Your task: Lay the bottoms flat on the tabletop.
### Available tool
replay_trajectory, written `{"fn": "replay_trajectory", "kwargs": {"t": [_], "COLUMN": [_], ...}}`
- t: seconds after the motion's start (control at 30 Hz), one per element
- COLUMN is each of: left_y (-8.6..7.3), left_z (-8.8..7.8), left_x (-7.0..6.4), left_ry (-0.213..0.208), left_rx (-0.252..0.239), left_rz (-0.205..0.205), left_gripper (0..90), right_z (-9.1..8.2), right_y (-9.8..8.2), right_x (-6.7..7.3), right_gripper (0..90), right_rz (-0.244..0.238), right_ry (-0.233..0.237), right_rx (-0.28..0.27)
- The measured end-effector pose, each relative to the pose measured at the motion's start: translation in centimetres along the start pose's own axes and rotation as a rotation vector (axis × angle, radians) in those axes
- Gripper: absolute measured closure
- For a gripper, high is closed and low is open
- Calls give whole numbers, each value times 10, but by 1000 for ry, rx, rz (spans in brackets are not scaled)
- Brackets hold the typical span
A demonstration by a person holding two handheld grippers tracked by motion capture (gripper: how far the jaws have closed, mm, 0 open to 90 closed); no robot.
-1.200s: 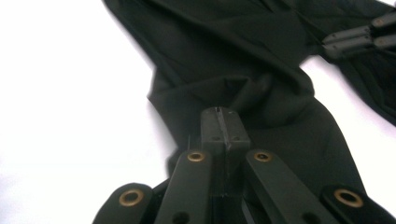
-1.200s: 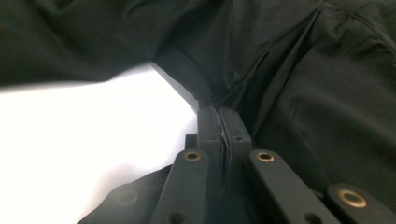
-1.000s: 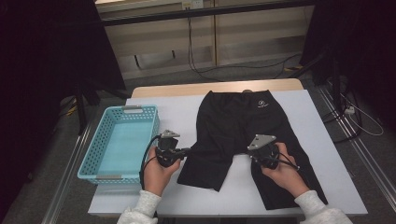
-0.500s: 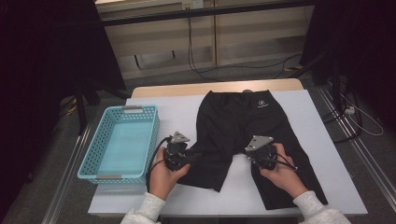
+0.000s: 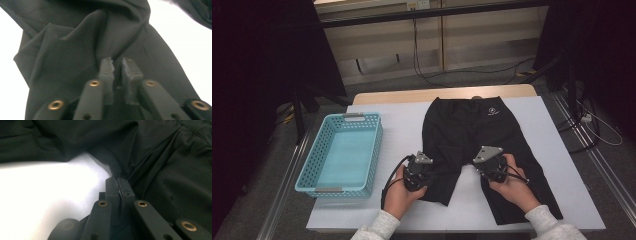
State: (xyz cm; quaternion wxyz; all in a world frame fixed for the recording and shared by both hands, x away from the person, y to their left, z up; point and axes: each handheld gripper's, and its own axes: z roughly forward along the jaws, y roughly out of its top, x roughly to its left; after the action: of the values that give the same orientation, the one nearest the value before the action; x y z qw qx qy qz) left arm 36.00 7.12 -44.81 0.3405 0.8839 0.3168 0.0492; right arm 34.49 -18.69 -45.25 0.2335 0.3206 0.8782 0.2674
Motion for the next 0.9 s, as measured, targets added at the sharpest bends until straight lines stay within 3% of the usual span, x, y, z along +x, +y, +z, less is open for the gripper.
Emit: {"fn": "replay_trajectory", "kwargs": {"t": [0.17, 0.37, 0.5, 0.63, 0.9], "left_y": [2, 5, 0, 0, -1], "left_z": [-2, -28, -33, -35, -32], "left_x": [2, 19, 33, 39, 42], "left_ry": [-6, 2, 17, 23, 39], "left_rx": [16, -58, -89, -90, -81], "left_rz": [-36, -111, -162, -180, -181], "left_gripper": [900, 900, 900, 900, 900], "right_z": [0, -2, -2, -2, 2], "right_y": [-1, -2, -2, 1, 20], "right_x": [-2, -4, -4, -1, 12], "right_gripper": [888, 888, 885, 854, 716], "right_rz": [12, 19, 16, 8, -28], "right_ry": [1, 8, 9, 16, 94], "right_rx": [-3, -3, -4, -15, -104]}}
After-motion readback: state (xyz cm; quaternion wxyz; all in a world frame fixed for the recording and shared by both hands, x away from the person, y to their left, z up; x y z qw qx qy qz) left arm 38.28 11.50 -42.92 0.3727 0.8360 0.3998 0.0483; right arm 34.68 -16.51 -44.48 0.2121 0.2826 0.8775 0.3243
